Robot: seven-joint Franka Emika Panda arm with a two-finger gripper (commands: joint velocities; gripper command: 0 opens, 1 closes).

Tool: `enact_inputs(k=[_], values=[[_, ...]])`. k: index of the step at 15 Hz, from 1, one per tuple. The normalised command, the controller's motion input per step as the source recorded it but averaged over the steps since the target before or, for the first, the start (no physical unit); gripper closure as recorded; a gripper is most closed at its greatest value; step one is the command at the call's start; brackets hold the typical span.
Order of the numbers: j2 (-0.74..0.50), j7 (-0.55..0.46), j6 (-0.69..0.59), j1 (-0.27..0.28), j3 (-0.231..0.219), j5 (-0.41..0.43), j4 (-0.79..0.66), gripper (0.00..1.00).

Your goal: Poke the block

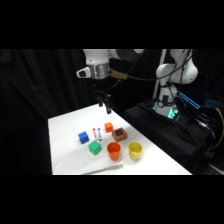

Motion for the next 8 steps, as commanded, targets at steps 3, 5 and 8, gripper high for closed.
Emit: enact_inputs(k=[3,5,8], values=[[-0.02,0.04,0.03,-0.016,0.011,-0.006,-0.02,0.0],[-0.11,0.04,0.1,-0.028,-0.001,0.005,-0.15,0.0],[-0.19,0.01,0.18,-0.04,-0.01,0.038,-0.27,0.0]])
